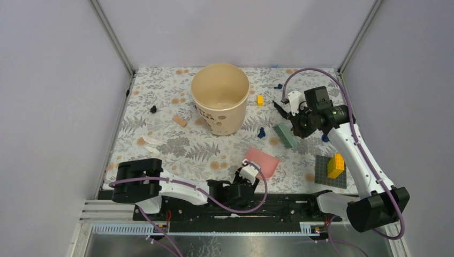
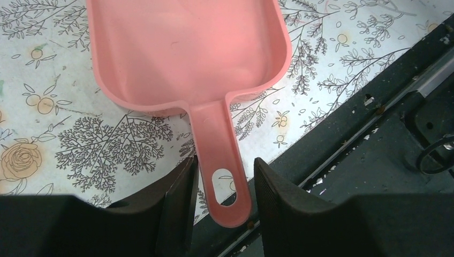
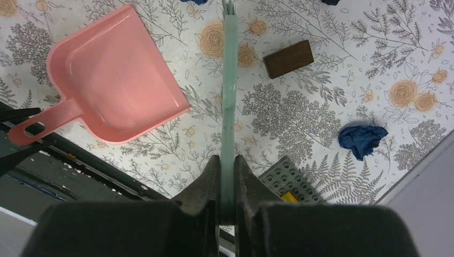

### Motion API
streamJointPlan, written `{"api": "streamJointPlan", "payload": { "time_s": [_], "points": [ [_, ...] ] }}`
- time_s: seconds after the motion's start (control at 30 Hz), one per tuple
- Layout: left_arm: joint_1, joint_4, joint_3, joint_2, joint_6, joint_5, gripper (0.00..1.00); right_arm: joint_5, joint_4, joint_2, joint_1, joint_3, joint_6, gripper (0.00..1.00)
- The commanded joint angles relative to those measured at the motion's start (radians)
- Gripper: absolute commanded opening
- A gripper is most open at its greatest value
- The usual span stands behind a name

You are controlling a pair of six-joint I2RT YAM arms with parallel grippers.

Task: Sweep away the paper scraps from the table

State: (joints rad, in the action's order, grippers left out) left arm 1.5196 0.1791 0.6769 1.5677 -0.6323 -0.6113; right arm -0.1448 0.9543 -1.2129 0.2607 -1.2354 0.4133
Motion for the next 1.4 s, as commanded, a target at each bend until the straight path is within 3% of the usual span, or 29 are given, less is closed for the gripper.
{"api": "streamJointPlan", "payload": {
  "time_s": [0.0, 0.23, 0.33, 0.5, 0.7, 0.8, 0.97, 1.2, 1.37],
  "points": [
    [-0.001, 0.006, 0.060, 0.043, -0.001, -0.038, 0.47, -0.032, -0.023, -0.002, -0.005, -0.022, -0.016, 0.00],
    [-0.003, 0.020, 0.056, 0.033, -0.015, -0.068, 0.33, -0.026, 0.000, -0.027, -0.005, -0.075, 0.015, 0.00],
    [-0.003, 0.005, 0.057, -0.011, -0.014, -0.069, 0.22, -0.001, 0.016, -0.062, -0.005, -0.129, 0.054, 0.00],
    [-0.004, -0.248, 0.171, -0.039, -0.071, -0.061, 0.00, 0.061, 0.006, -0.155, 0.004, -0.217, 0.140, 0.00],
    [-0.014, -0.558, 0.343, 0.022, -0.206, -0.019, 0.00, 0.185, -0.088, -0.280, 0.081, -0.250, 0.211, 0.00],
    [-0.030, -0.628, 0.358, 0.018, -0.272, 0.007, 0.00, 0.225, -0.120, -0.341, 0.140, -0.270, 0.238, 0.00],
    [-0.071, -0.639, 0.302, -0.010, -0.310, 0.057, 0.00, 0.217, -0.123, -0.436, 0.178, -0.336, 0.242, 0.00],
    [-0.141, -0.591, 0.259, 0.018, -0.233, 0.083, 0.00, 0.152, -0.094, -0.478, 0.210, -0.333, 0.226, 0.00],
    [-0.183, -0.535, 0.262, 0.062, -0.168, 0.090, 0.00, -0.050, -0.008, -0.401, 0.272, -0.243, 0.171, 0.00]
  ]
}}
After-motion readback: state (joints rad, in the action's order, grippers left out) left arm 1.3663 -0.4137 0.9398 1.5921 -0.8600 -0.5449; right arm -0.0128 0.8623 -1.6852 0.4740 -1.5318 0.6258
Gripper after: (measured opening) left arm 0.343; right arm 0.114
